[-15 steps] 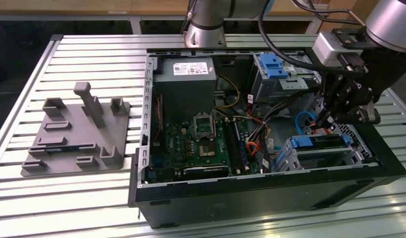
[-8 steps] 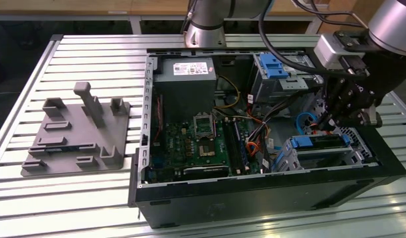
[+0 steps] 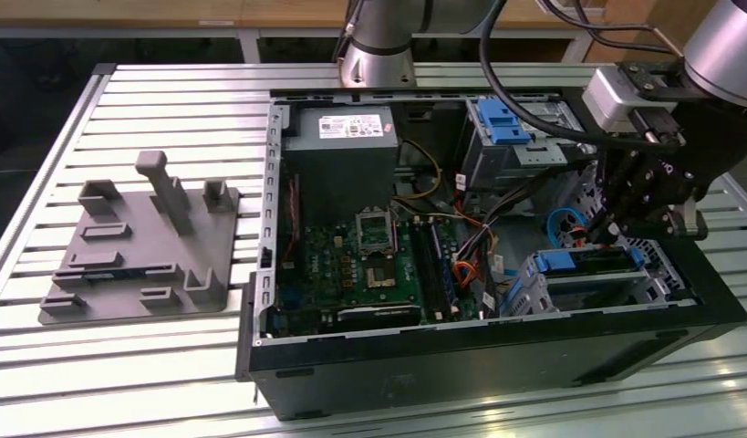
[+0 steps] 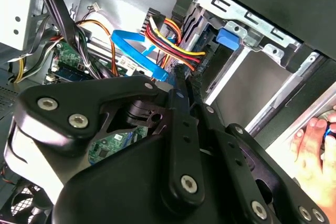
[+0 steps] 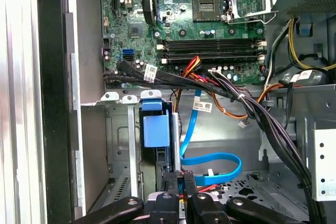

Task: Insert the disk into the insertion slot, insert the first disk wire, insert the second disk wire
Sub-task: 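Insert the second disk wire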

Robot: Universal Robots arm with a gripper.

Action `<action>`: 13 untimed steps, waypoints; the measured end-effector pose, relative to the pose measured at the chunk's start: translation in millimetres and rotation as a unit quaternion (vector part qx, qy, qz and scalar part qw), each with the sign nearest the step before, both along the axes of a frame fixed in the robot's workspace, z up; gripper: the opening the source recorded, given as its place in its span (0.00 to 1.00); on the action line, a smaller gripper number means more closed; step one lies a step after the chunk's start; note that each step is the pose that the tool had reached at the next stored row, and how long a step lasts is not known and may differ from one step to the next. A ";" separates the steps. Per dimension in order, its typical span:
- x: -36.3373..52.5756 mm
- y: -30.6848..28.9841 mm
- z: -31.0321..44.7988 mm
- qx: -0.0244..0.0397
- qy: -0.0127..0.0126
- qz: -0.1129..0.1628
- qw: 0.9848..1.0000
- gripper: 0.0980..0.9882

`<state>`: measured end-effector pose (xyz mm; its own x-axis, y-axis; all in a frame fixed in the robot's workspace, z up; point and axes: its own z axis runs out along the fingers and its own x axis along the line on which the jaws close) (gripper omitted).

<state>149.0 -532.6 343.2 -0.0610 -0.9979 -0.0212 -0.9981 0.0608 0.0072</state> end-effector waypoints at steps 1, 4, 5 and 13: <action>0.0 -0.1 0.0 0.000 0.000 0.000 1.000 0.07; 0.1 -0.5 -0.1 0.000 0.000 0.000 1.000 0.07; 0.1 -1.1 -0.2 0.000 0.000 0.000 1.000 0.07; -0.3 -4.5 -1.8 0.000 0.000 0.000 1.000 0.07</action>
<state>148.7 -537.2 341.4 -0.0609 -0.9979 -0.0212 -0.9981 0.0608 0.0072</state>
